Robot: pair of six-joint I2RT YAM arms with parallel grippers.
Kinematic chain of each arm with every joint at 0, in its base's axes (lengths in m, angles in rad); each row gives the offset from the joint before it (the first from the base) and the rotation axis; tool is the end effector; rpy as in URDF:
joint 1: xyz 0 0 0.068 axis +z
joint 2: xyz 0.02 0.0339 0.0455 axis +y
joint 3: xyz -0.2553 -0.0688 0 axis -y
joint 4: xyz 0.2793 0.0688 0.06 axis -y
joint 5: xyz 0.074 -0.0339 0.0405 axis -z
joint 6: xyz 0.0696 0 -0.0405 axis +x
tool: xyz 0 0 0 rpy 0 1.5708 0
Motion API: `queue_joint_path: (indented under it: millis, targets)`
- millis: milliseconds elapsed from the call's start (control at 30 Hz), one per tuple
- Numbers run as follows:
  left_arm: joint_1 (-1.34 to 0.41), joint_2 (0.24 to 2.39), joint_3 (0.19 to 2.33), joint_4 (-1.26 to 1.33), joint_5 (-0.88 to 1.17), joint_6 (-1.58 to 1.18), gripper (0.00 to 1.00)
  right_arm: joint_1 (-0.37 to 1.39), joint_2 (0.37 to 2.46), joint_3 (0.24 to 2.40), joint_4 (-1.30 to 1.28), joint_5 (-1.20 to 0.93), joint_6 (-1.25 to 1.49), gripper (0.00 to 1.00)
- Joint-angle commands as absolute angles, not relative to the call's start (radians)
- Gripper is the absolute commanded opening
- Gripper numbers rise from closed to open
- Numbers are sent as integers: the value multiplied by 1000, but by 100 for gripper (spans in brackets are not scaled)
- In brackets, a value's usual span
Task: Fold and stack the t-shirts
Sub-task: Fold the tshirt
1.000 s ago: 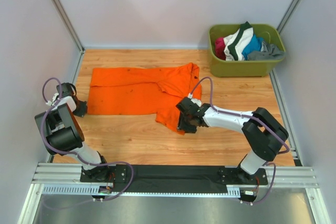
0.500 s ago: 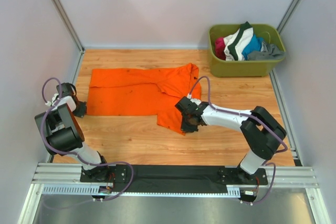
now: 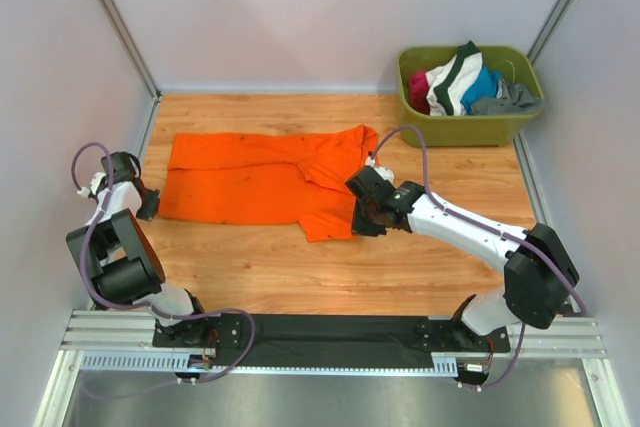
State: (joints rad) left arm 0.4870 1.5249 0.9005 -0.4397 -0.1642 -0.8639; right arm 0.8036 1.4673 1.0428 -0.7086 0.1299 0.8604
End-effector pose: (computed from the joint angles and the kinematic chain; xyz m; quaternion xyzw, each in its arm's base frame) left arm 0.2944 0.1688 0.1292 -0.6193 0.7401 0.0312 0.2603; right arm 0.2380 0.2338 0.1775 0.0417 0.9733 0.1175 0.1927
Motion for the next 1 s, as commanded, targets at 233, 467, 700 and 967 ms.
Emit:
queue_joint_path:
  millis: [233,467,700,967]
  targets:
    - [494,1476,916,-443,-195,-867,0,785,1483,1153,-758,176,786,0]
    - [492,1514,977,-455,-187,-884,0,756,1618,1342,-773,176,657,0]
    - [466,1555,1067,-466,-207,-890,0,687,1715,1460,-747,160,575,0]
    - [425,1635,1130,-488,-253,-920,0,592,1807,1564,-719,124,492,0]
